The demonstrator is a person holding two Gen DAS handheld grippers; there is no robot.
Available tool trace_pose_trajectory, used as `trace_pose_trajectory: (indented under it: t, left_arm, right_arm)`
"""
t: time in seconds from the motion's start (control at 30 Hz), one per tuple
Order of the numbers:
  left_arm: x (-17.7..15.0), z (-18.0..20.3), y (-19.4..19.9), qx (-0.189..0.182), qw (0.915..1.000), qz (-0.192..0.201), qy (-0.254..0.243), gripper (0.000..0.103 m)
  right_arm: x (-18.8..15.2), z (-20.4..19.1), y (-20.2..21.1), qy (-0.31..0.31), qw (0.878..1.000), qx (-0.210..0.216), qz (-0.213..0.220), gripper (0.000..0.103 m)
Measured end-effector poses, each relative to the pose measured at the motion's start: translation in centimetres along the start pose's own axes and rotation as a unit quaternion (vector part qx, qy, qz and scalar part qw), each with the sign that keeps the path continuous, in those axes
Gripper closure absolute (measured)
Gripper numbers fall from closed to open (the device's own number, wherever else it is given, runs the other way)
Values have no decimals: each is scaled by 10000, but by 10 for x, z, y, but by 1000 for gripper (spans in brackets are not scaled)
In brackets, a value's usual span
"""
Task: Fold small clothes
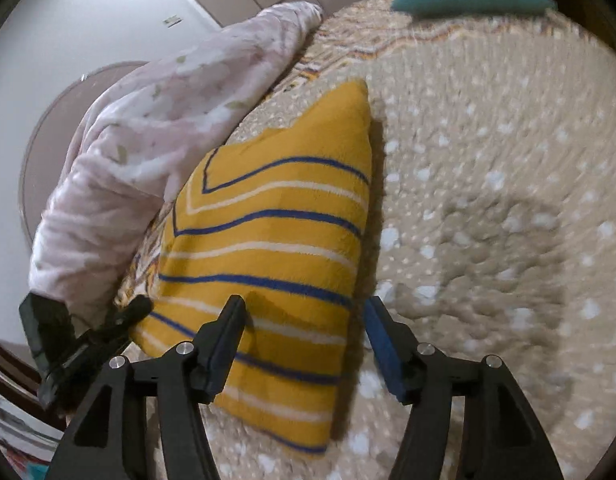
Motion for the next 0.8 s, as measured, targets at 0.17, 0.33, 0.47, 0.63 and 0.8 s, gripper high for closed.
trace_pose_trajectory:
  t: [0.17,0.33,0.47,0.63,0.8]
  left_arm:
    - [6,-9,24,-175,9984,456,270,20]
    - [9,5,-20,-215,9997,-77,59,14]
    - [-4,23,-80,-59,9920,-1154,-514,36]
    - [0,55,-88,-84,9879,-1416,-627,80]
    - [1,106,-80,-661,9868,-1234,-813,84]
  right_arm:
    - [6,20,-25,-540,9959,725,-80,27]
    - [18,22,-44,-642,9915,1127,-83,26]
    - [29,13,-58,-661,9918,1085,-154,38]
    - [37,23,-43,-852,9834,1585,-219,64]
    - [41,29,25,-412,9865,1538,374,65]
Point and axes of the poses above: each gripper's, at about its wrist camera, not at the fingertips, and y roughly against the way its jaws point, z to its right, x to its top, the point moved 1 cm from there along -y, roughly the way its jaws point, and after that the axes turned 6 degrees about -x, right-handed, at the moved point
